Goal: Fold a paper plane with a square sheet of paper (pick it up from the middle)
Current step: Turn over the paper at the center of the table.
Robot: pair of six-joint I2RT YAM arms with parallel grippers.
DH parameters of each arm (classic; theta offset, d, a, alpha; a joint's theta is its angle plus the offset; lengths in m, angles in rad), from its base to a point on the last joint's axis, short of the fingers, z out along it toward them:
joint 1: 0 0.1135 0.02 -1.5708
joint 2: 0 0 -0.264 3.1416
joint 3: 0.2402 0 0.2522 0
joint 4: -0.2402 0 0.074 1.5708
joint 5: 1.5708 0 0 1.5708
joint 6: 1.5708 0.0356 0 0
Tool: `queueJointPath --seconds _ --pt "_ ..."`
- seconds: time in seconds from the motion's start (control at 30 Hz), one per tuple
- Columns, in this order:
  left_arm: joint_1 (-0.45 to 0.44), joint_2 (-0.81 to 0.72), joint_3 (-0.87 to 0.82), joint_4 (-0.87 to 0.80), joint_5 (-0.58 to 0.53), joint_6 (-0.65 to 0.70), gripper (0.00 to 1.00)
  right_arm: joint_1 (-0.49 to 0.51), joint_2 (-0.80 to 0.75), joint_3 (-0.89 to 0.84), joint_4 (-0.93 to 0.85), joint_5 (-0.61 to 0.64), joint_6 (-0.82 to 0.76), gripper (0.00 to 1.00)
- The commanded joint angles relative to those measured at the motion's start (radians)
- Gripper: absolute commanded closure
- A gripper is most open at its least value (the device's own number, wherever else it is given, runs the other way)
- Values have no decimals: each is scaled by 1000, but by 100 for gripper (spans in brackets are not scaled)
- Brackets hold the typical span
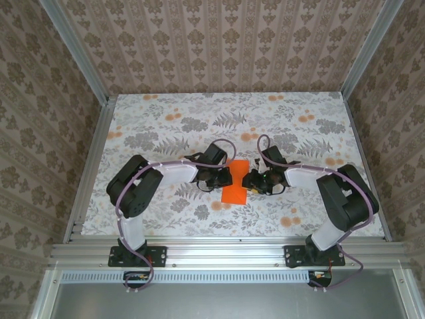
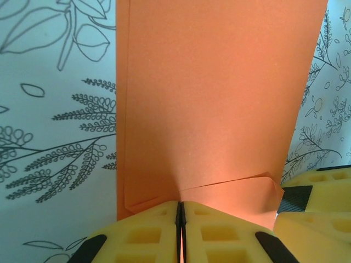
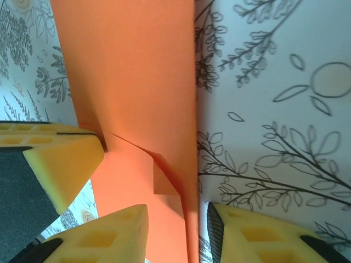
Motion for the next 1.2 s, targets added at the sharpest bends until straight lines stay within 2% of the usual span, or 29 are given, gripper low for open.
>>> queueJointPath --seconds 0.0,0.43,0.53,0.67,0.83,0.93,1.03,1.13,1.17 --pt "-4 22 22 -24 1 27 88 5 30 17 47 -30 9 67" --pt "-6 14 19 -24 -3 20 88 5 15 -11 128 -85 37 70" --pt "-6 7 16 -19 -4 13 89 5 12 -26 147 -94 39 74" --pt "-3 -13 10 11 16 -9 88 4 0 -33 141 -84 36 85" --pt "0 -104 -9 22 -26 -19 83 3 -82 16 15 -49 -20 92" --pt "-1 -196 -37 -8 -117 -9 79 3 -178 84 -168 55 -90 94" --pt "0 -301 -75 -55 -228 1 72 4 -282 181 -397 214 -177 94" --pt "2 -384 -93 -129 -334 14 69 17 -359 298 -662 474 -250 94" --pt "5 -410 -99 -150 -369 15 68 28 -375 339 -742 614 -267 94"
